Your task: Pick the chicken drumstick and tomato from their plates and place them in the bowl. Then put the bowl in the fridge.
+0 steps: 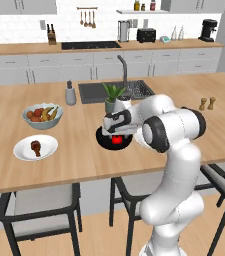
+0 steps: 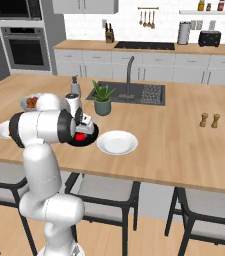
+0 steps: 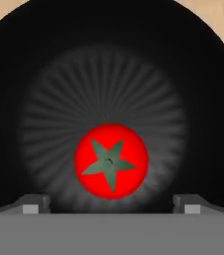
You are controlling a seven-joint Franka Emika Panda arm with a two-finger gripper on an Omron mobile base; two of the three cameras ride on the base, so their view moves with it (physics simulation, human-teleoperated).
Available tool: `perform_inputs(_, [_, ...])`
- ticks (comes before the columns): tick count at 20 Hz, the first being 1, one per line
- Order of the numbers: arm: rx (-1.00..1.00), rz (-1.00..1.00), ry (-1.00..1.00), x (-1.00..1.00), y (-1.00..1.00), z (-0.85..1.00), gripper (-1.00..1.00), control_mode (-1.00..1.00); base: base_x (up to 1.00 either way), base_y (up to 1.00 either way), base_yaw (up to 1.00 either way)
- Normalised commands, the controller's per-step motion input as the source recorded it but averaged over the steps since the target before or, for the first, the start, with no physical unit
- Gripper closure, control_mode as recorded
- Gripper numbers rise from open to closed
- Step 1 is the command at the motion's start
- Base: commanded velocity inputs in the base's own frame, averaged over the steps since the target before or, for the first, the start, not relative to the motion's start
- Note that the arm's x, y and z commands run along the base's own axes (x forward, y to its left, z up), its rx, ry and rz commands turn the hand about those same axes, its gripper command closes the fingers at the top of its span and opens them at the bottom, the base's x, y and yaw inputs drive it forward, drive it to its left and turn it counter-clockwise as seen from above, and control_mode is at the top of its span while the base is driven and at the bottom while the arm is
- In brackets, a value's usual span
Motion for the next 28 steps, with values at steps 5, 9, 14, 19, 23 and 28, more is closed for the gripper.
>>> perform_inputs(5, [0.00,0.00,0.00,-0.96,-0.03,0.87,-1.00,-1.00,0.00,0.00,0.00])
perform_inputs(9, [0.00,-0.02,0.01,-1.00,-0.35,0.83,-1.00,-1.00,0.00,0.00,0.00])
perform_inputs(14, [0.01,-0.02,0.05,-1.00,-0.51,0.70,-1.00,-1.00,0.00,0.00,0.00])
perform_inputs(19, [0.00,-0.01,0.02,-1.00,-0.27,0.50,-1.00,-1.00,0.00,0.00,0.00])
perform_inputs(23, [0.00,0.02,0.00,-0.86,-0.13,0.36,-1.00,-1.00,0.00,0.00,0.00])
perform_inputs(28, [0.00,0.18,0.00,-0.48,-0.03,0.09,-1.00,-1.00,0.00,0.00,0.00])
